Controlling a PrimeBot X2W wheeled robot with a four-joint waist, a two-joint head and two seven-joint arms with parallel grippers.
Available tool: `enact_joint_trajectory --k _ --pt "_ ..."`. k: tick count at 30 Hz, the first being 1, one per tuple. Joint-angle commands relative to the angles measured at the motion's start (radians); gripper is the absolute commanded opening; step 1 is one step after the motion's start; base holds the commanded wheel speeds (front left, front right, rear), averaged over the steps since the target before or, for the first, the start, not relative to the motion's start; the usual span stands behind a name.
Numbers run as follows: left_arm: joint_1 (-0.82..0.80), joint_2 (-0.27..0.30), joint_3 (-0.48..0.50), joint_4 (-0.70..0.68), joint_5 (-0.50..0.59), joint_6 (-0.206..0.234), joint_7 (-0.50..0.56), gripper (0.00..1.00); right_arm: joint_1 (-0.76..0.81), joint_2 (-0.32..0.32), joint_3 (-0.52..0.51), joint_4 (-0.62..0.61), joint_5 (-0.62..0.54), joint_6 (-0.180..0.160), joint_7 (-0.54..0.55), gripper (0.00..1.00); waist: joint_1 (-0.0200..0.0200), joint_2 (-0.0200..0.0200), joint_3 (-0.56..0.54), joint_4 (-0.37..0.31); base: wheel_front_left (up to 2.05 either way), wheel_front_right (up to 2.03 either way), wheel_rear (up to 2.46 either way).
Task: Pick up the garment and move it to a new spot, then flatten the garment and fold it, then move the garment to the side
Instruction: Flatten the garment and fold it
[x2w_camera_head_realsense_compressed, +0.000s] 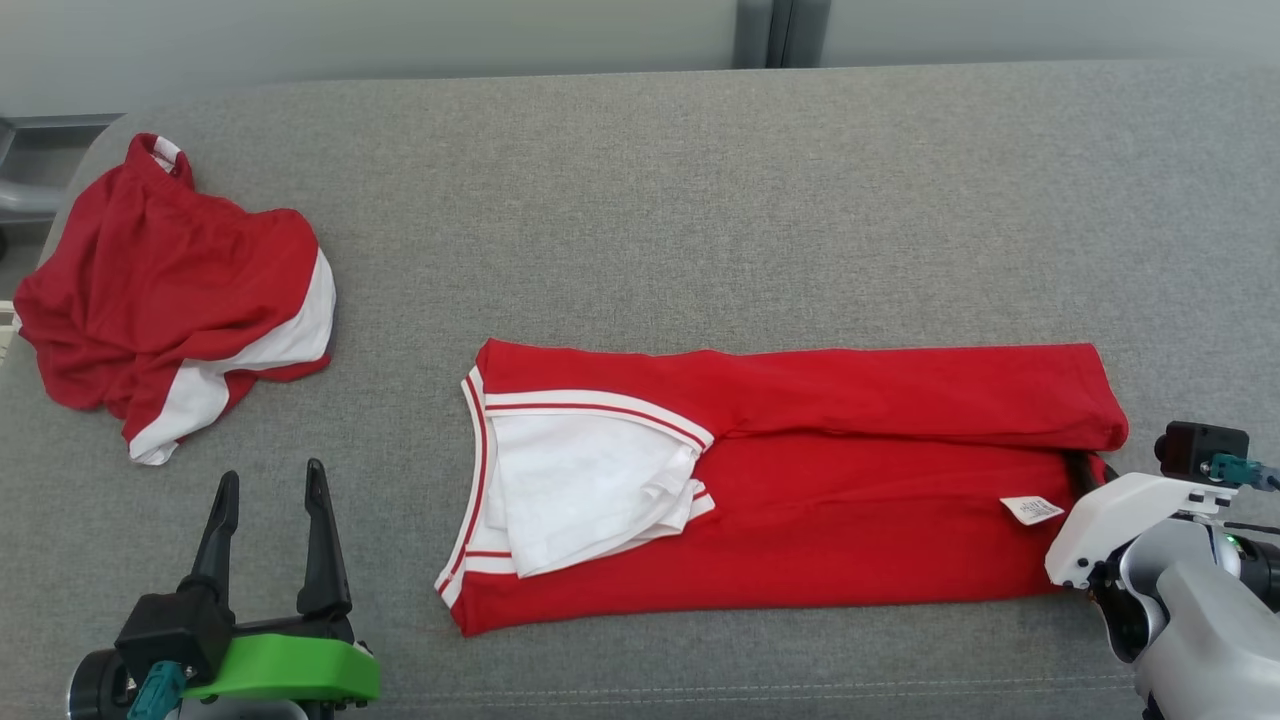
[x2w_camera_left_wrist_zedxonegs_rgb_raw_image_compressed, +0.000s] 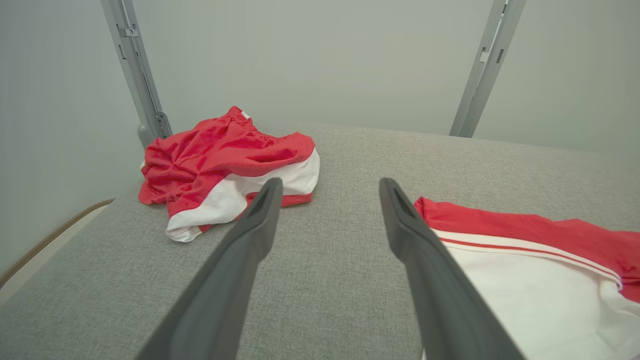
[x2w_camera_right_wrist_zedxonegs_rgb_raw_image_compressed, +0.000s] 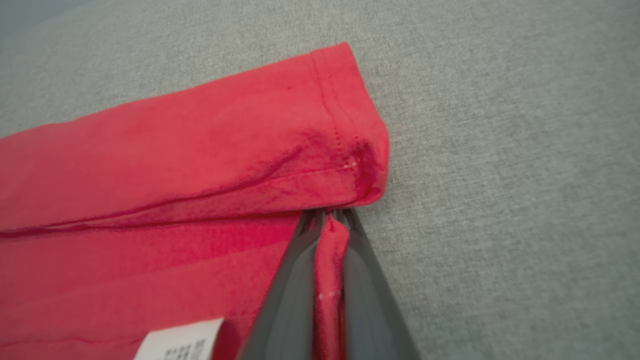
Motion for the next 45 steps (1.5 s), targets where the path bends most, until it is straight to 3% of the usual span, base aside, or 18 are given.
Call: enact_joint_trajectory --k 1,19,25,30,35,45 --pt "-0.014 0.000 0.007 0.002 0.007 -0.007 -0.003 1.00 -0.009 -0.004 0.006 0.007 0.006 -0.001 -0.007 0.00 0.0000 -0.0001 0.002 0.000 0.00 0.00 0.00" --pt "-0.016 -0.001 0.002 0.005 -0.021 0.009 -0.003 1.00 -0.053 -0.128 -0.015 0.040 0.005 -0.002 -0.070 0.00 0.0000 -0.0001 0.008 -0.055 0.00 0.00 0.00" --pt "-0.013 -0.001 -0.003 0.009 -0.024 0.012 -0.003 1.00 -0.040 -0.114 -0.008 -0.015 0.041 -0.002 -0.075 0.00 0.0000 -0.0001 0.000 -0.071 0.00 0.00 0.00" --pt "-0.004 -0.001 -0.004 0.012 -0.028 0.013 -0.003 1.00 -0.011 -0.102 0.023 -0.105 0.100 -0.001 -0.063 0.00 0.0000 -0.0001 -0.013 -0.083 0.00 0.00 0.00" --pt "0.010 -0.001 -0.003 0.012 -0.022 0.011 -0.003 1.00 0.055 -0.102 0.099 -0.314 0.250 -0.001 -0.006 0.00 0.0000 -0.0001 -0.030 -0.095 0.00 0.00 0.00" --pt "0.012 0.000 -0.013 0.023 -0.022 0.005 -0.003 1.00 0.185 -0.186 0.240 -0.729 0.556 -0.001 0.104 0.00 0.0000 -0.0001 -0.046 -0.090 0.00 0.00 0.00"
